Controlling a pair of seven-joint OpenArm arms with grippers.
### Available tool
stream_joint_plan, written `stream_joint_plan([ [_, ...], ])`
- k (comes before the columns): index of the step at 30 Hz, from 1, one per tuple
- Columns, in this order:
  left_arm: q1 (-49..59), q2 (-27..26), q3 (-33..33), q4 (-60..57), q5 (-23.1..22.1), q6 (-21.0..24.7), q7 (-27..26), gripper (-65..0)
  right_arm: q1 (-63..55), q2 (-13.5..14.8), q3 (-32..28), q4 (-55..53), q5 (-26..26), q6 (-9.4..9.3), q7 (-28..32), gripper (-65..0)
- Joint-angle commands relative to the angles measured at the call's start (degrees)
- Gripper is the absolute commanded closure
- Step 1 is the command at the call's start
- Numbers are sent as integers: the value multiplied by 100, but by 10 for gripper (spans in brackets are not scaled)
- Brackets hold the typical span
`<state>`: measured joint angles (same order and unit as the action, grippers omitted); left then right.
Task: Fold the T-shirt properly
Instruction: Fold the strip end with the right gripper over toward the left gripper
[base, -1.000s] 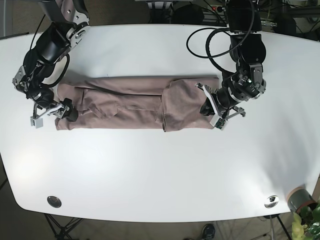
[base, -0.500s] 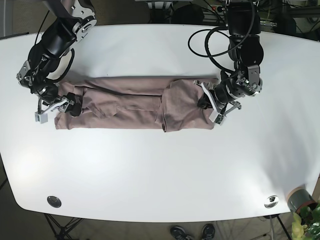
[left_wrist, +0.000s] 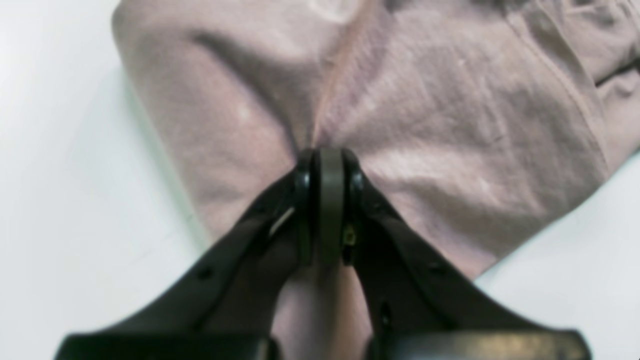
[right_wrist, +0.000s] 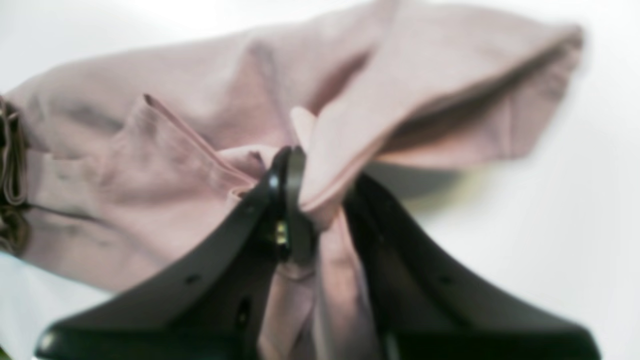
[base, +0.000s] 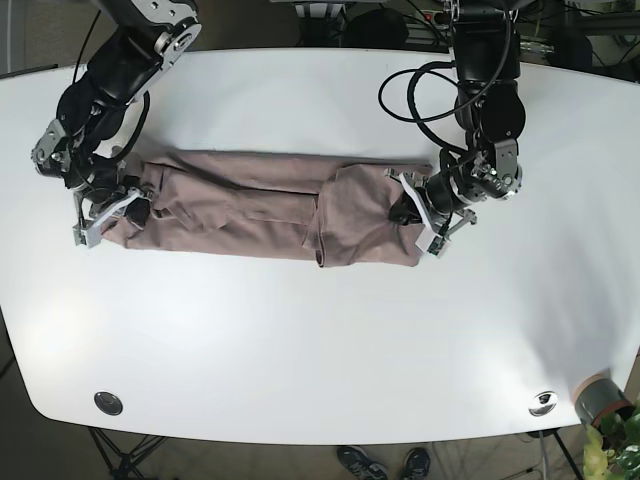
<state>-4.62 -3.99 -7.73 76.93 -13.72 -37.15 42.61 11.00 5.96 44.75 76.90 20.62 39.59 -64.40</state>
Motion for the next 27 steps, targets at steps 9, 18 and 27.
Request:
stream_joint_plan([
  [9, 1, 34, 39, 4, 172, 44, 236, 0, -709, -248, -1464, 3145, 122, -482, 9, -22],
  [18, -17, 219, 39, -312, 172, 44, 236, 0, -1008, -1022, -2387, 3602, 131, -526, -96, -22],
  [27, 10, 219, 294, -339, 163, 44, 236, 0, -885, -1496, -3240, 3215, 96, -535, 308, -22],
])
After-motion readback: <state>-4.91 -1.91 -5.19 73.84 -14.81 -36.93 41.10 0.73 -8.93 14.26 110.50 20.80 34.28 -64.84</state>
